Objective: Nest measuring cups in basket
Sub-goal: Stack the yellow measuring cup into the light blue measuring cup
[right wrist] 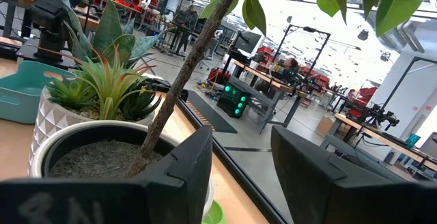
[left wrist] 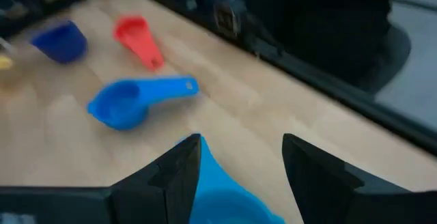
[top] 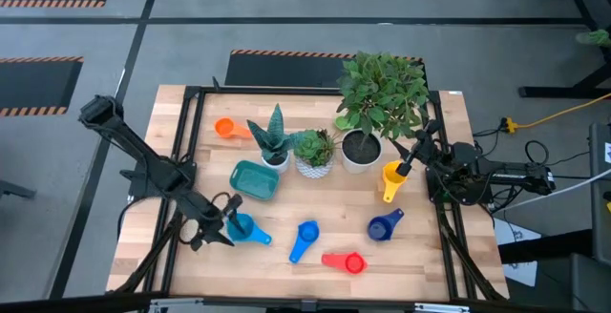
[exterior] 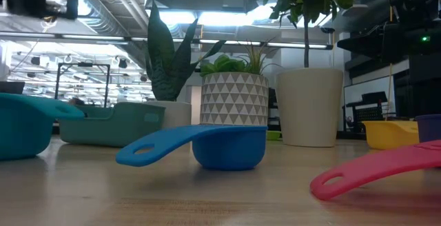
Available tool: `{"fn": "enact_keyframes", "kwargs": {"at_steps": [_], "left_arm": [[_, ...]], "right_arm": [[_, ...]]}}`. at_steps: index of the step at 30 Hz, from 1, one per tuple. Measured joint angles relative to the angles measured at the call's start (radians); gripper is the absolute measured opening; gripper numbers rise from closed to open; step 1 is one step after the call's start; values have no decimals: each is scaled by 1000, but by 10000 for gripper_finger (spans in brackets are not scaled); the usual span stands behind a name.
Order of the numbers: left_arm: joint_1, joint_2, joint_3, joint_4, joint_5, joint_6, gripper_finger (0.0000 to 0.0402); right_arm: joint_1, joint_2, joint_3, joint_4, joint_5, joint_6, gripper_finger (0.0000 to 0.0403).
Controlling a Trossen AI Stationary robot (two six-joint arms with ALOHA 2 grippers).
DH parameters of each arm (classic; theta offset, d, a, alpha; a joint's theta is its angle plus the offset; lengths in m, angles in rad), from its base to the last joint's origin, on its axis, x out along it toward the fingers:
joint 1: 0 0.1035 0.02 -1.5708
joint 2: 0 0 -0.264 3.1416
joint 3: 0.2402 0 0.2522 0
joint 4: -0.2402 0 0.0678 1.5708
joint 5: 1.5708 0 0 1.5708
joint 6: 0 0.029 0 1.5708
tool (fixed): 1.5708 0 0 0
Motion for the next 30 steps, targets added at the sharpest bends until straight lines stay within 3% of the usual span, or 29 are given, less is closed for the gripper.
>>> {"fn": "enact_keyframes", "kwargs": {"at_steps": [3,10,14,17,30], "left_arm": [[0,-39,0,40,-120,2,200],[17,-53,0,163,-565,3,200],[62,-53,0,173,-707,4,199],[94,-53,0,173,-737,3,200],[189,-53,0,172,-678,3,199]], "right_arm": [[0,0,0,0,0,0,156],[0,0,0,0,0,0,156],[0,0,0,0,0,0,156],[0,0,0,0,0,0,156],[0,0,0,0,0,-1,156]]}}
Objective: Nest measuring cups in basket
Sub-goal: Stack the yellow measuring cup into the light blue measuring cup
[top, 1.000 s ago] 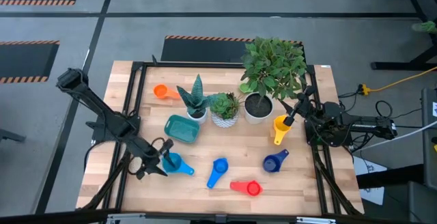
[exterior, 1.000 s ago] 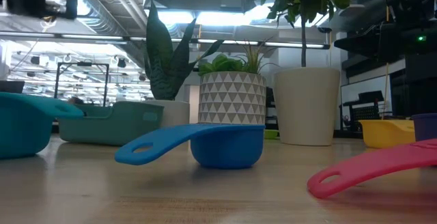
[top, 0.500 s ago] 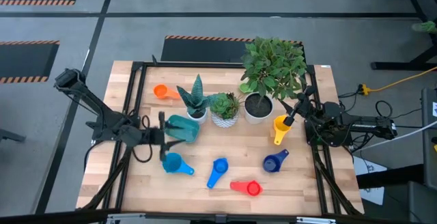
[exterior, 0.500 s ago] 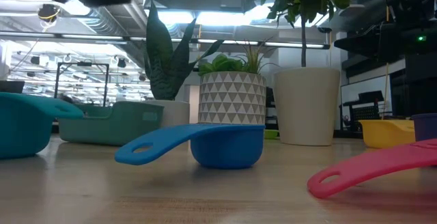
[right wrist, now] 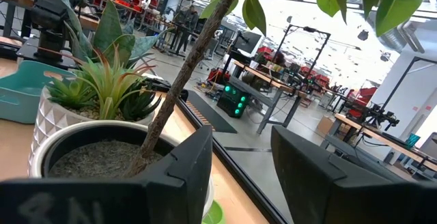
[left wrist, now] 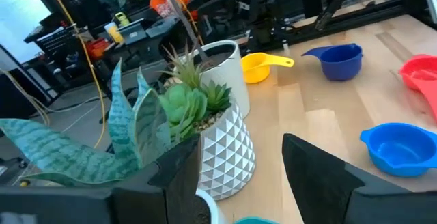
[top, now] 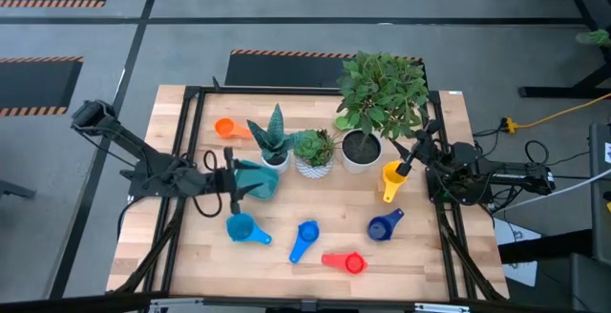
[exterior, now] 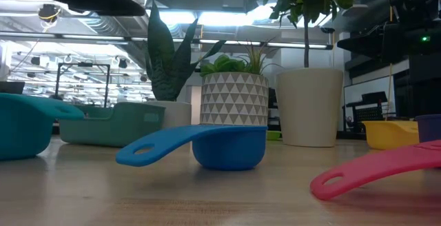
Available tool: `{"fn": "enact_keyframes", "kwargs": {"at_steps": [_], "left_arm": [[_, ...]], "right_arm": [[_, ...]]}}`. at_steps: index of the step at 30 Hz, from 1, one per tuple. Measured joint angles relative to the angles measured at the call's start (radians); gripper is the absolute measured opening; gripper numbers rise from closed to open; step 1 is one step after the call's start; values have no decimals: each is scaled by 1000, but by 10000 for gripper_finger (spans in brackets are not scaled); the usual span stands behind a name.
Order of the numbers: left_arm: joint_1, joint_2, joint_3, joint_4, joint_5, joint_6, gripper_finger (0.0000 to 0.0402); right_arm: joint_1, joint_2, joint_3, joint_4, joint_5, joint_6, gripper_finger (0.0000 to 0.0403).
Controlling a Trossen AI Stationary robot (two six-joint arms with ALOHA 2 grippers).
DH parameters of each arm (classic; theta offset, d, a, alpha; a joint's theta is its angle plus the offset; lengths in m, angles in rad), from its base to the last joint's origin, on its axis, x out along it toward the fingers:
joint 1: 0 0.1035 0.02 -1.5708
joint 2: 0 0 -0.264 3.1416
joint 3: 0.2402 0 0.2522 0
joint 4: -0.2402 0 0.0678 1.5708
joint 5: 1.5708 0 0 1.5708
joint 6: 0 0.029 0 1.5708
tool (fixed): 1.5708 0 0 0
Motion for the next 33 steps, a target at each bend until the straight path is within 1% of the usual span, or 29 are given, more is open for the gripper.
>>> {"fn": "enact_keyframes", "kwargs": {"at_steps": [6,7,15,17,19,24,29,33], "left_arm": [[22,0,0,0,0,0,200],[25,0,0,0,0,0,199],[41,0,0,-1,0,0,199],[45,0,0,-1,0,0,200],[49,0,0,-2,0,-1,200],[49,0,0,-2,0,-1,199],[49,0,0,-2,0,-3,199],[49,0,0,-2,0,-4,198]], "right_arm": [[0,0,0,3,-1,5,156],[0,0,0,3,-12,32,156],[0,0,0,6,-249,521,156],[0,0,0,15,-293,609,156],[0,0,0,34,-318,653,156],[0,0,0,131,-323,755,156],[0,0,0,257,-322,782,156],[0,0,0,312,-326,849,156]]}}
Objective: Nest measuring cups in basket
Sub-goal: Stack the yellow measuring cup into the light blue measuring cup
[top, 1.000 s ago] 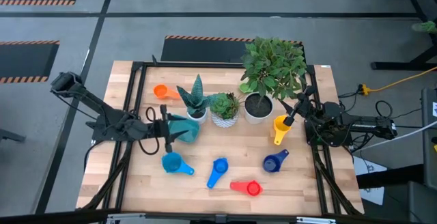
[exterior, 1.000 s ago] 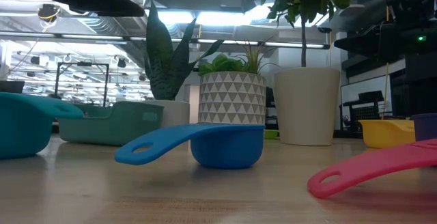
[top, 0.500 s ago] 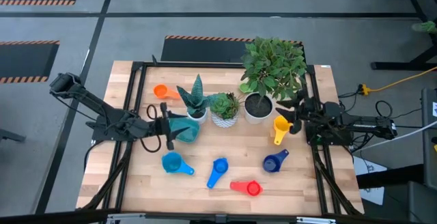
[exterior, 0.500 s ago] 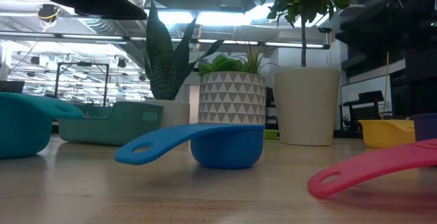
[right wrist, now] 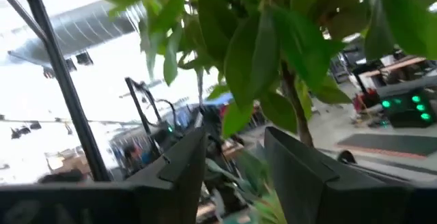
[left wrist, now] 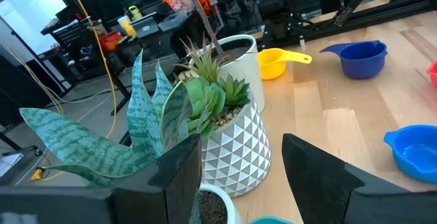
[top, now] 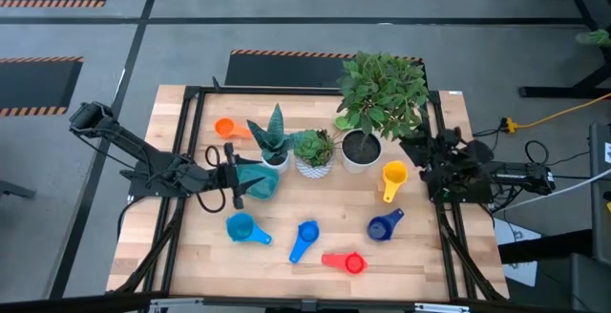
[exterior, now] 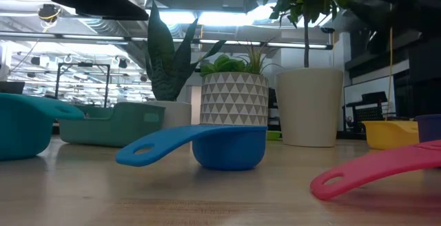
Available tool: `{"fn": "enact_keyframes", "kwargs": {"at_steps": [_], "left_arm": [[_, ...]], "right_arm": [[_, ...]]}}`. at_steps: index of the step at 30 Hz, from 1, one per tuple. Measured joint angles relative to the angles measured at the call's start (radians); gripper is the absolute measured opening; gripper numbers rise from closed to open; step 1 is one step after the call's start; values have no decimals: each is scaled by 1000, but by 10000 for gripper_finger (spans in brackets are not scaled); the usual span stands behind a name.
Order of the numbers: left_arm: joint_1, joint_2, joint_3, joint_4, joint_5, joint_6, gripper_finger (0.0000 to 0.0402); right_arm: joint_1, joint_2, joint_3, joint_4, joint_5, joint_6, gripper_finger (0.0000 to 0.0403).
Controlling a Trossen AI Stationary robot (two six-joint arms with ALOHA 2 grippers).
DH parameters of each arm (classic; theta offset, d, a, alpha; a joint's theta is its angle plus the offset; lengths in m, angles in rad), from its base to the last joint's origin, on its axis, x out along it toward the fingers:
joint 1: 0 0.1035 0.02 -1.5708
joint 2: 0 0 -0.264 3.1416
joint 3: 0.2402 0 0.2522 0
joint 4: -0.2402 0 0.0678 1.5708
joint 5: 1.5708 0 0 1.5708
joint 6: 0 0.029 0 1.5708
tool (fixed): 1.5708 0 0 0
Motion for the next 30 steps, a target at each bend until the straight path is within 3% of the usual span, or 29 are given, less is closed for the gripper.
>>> {"fn": "enact_keyframes", "kwargs": {"at_steps": [6,13,22,30], "left_arm": [[0,0,0,0,0,0,198],[0,0,0,0,0,0,198],[0,0,0,0,0,0,198],[-1,0,0,0,0,0,198]], "right_arm": [[0,2,44,-58,-127,19,156],[0,36,251,-350,-137,28,156],[0,246,511,-855,-260,324,156],[0,428,565,-976,-341,439,156]]}}
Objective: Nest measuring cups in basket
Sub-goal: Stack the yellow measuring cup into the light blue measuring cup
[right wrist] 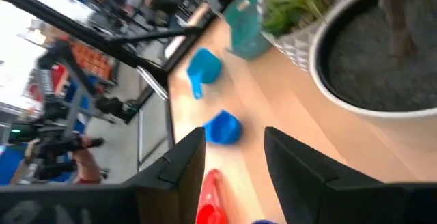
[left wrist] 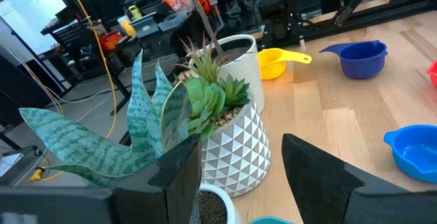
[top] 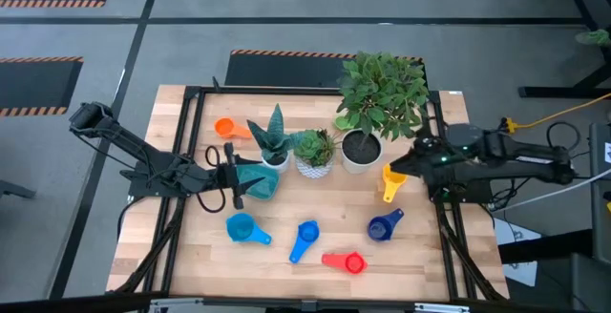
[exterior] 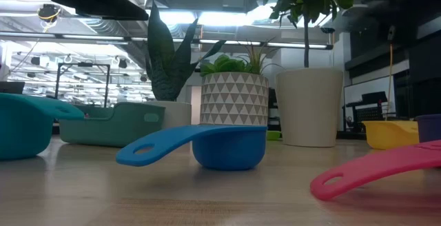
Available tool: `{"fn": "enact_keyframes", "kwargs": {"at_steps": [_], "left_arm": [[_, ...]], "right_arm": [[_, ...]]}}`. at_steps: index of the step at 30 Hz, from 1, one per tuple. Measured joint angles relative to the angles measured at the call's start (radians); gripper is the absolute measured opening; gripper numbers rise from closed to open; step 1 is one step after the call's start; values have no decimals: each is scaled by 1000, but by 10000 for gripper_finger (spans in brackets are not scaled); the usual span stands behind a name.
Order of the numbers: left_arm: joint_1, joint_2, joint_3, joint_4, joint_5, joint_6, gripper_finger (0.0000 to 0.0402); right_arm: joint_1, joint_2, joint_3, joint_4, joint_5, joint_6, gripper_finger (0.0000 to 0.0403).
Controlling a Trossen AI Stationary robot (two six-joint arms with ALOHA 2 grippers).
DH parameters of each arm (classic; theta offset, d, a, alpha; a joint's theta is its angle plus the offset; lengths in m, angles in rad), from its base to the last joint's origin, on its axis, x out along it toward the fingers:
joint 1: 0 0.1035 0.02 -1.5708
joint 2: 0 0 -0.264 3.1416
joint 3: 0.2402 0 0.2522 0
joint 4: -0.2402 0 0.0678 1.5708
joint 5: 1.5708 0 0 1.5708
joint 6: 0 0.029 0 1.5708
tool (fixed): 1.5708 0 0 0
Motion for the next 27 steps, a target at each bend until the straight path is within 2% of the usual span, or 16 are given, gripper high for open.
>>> {"fn": "enact_keyframes", "kwargs": {"at_steps": [5,12,20,27], "left_arm": [[0,0,0,0,0,0,198],[0,0,0,0,0,0,198],[0,0,0,0,0,0,198],[0,0,0,0,0,0,198]], "right_arm": [[0,77,1,-34,0,0,156],[0,156,2,-219,7,1,156],[0,241,2,-286,166,-4,156],[0,343,2,-286,183,-4,156]]}}
